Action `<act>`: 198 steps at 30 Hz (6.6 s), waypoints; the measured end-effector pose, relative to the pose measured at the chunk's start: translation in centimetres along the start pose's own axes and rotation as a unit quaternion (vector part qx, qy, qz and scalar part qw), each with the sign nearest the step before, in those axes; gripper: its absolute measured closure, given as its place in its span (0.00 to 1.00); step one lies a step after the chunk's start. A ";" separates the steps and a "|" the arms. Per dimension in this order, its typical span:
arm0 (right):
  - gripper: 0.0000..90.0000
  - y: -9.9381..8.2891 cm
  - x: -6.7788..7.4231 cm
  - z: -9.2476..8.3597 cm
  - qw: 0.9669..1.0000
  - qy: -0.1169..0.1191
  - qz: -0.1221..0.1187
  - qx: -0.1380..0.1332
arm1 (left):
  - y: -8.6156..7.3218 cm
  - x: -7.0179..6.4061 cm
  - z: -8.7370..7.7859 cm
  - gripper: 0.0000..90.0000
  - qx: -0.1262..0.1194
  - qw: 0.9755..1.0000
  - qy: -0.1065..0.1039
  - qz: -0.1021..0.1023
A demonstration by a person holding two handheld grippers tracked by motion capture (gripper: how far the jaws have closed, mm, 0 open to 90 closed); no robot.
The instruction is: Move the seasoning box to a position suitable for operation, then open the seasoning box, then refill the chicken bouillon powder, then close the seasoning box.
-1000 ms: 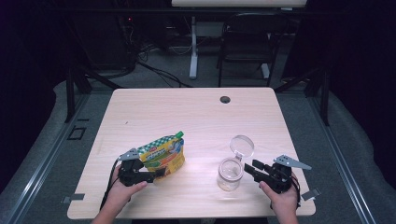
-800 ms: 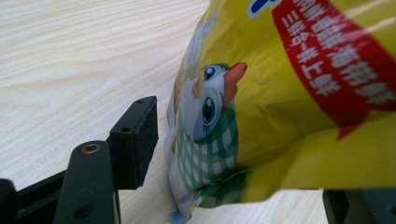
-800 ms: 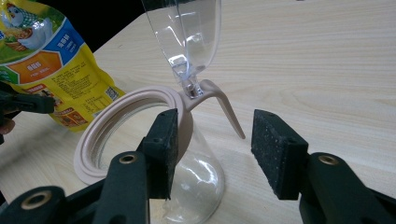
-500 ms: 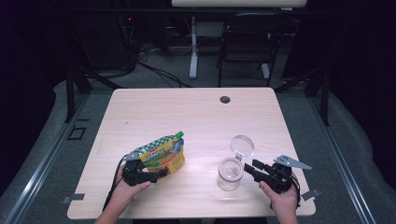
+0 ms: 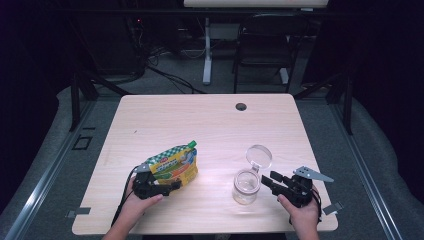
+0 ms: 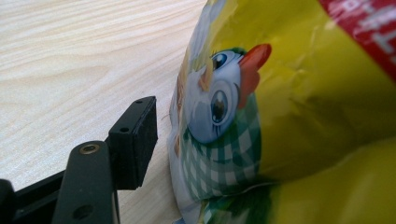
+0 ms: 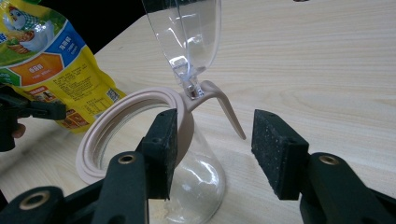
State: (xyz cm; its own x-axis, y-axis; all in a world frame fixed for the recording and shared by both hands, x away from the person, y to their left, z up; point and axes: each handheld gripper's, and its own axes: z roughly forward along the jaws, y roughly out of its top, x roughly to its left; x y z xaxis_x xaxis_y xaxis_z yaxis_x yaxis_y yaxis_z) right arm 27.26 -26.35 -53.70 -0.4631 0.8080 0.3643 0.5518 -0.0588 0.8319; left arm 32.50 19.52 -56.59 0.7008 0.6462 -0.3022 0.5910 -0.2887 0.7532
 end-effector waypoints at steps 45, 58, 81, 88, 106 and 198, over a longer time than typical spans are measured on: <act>0.56 -0.5 0.3 -0.7 1.000 -0.007 -0.005 0.002 | -0.6 -0.2 2.0 0.38 0.006 1.000 0.015 0.011; 0.55 -0.6 0.3 -0.6 1.000 -0.008 -0.006 0.003 | -0.9 -0.9 2.1 0.40 -0.022 0.999 0.028 0.021; 0.55 -0.8 0.3 -0.5 1.000 -0.008 -0.005 0.009 | -1.0 -1.4 2.7 0.46 -0.053 0.998 0.032 0.027; 0.55 -0.9 0.3 -0.4 1.000 -0.007 -0.002 0.008 | -1.0 -1.2 2.5 0.55 -0.057 0.997 0.036 0.024; 0.55 -0.9 0.2 -0.5 1.000 -0.007 -0.003 0.008 | -1.0 -0.8 2.0 0.62 -0.057 0.997 0.051 0.017; 0.71 -0.2 4.9 -1.1 0.981 -0.028 -0.190 -0.031 | 1.3 -7.4 -0.6 0.63 0.024 0.925 0.232 0.300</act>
State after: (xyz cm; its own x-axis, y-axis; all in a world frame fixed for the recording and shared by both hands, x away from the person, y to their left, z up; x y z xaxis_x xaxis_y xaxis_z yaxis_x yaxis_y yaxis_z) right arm 24.14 -23.07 -51.59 -0.5876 0.8091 -0.0001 0.3017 0.2191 0.9279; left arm 27.82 14.81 -53.03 0.6685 0.5900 0.4528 0.1763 -0.7172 0.6742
